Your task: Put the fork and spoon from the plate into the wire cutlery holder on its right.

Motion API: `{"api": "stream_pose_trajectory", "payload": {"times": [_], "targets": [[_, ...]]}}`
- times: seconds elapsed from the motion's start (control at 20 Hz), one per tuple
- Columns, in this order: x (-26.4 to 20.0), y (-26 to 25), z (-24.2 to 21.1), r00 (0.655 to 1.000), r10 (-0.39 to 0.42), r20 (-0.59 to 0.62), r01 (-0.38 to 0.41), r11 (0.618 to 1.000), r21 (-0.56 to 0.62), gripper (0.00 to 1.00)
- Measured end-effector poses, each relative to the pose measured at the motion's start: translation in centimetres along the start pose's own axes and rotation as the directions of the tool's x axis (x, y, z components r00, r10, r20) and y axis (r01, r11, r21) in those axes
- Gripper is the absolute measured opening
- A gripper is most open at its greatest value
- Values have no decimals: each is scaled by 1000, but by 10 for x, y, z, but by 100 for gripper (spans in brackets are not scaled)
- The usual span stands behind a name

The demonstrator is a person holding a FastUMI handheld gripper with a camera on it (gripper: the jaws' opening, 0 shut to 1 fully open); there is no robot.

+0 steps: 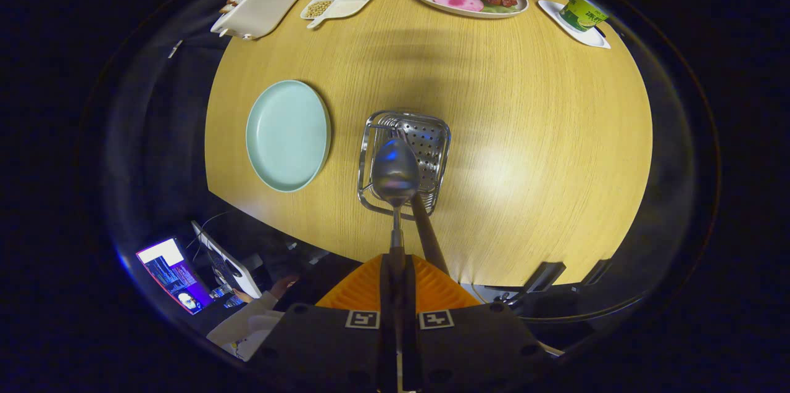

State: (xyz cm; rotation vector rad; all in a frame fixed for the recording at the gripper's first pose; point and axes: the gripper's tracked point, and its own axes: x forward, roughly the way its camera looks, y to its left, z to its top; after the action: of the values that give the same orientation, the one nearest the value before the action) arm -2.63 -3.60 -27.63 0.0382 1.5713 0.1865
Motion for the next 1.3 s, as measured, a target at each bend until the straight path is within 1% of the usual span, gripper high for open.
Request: {"api": "stream_pose_trajectory", "payload": {"times": [0.2,0.25,0.3,0.4,0.45,0.5,0.6,0.65,0.7,0.75,0.85,0.95,1.0,1.1,1.3], "targets": [[-7,4,12,999,19,35,-19,1000,11,15],[-10,2,14,998,17,52,-17,1000,6,29],[-15,3,18,997,22,72,-23,1000,13,30],[-25,4,23,992,41,122,-45,999,30,49],[-32,3,27,987,45,152,-51,998,34,61],[-41,2,29,980,48,195,-55,998,32,73],[-57,3,37,957,52,285,-65,997,33,92],[-67,6,41,940,60,335,-77,996,40,100],[-78,9,44,920,69,387,-94,995,45,100],[-90,13,48,894,76,441,-107,993,44,99],[-116,16,54,838,71,542,-102,994,28,99],[-140,15,58,776,46,629,-66,998,7,99],[-155,18,58,740,39,671,-49,999,-4,100],[-183,24,57,654,27,756,-17,1000,-21,99],[-236,31,55,462,-18,886,69,998,-15,99]]}}
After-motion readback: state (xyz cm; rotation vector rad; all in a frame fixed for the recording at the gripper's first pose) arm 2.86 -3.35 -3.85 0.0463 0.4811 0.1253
